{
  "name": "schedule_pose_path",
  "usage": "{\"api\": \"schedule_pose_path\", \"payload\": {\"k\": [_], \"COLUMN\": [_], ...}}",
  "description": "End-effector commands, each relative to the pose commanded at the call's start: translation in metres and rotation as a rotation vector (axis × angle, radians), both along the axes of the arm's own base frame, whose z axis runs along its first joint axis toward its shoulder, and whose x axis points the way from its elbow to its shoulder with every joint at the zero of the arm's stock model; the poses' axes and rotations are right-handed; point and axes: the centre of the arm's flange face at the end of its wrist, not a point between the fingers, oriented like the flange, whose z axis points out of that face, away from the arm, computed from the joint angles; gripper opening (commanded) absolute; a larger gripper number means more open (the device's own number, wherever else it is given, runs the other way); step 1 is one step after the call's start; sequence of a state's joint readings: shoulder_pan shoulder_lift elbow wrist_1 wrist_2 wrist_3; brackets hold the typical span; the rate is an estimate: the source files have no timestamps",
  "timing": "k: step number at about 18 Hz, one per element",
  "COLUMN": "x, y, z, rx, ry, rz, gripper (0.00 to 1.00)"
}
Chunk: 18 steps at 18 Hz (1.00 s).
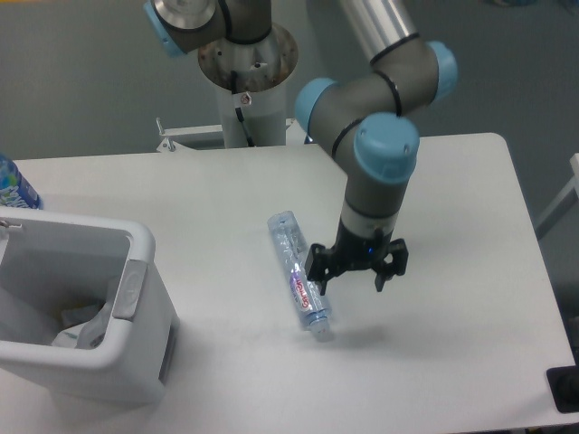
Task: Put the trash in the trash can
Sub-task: 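Move the gripper back over the red-labelled water bottle, then rotate the gripper and lower it around the bottle's middle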
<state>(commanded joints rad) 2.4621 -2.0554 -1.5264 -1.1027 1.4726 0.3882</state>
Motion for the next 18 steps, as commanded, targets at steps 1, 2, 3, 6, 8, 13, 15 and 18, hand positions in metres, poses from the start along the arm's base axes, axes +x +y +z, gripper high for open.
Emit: {"api": "schedule_pose_path", "payload": {"k": [1,2,3,6,8,13,15,18], "x": [-0.001,-0.003,-0.002,0.003,0.001,-0.004,0.002,0.0], "y": [0.002,0.005,0.008,0.024,0.03,0.037,0.043,0.044], "z": [-0.007,-0.014,-0.019,-0.034,-0.043,-0.064,-0.073,-0.079], "rx": [-0.012,-0.017,-0.023,-0.072,-0.092,-0.134,-0.167,-0.174], "ry": [-0.013,-0.019,-0.024,-0.014,-0.027,-0.028,-0.01,-0.012], "rz": [0.003,0.008,0.017,0.025,0.042,0.075,0.057,0.056], "gripper": [1.0,1.0,1.0,1.0,1.0,1.0,1.0,0.98]}}
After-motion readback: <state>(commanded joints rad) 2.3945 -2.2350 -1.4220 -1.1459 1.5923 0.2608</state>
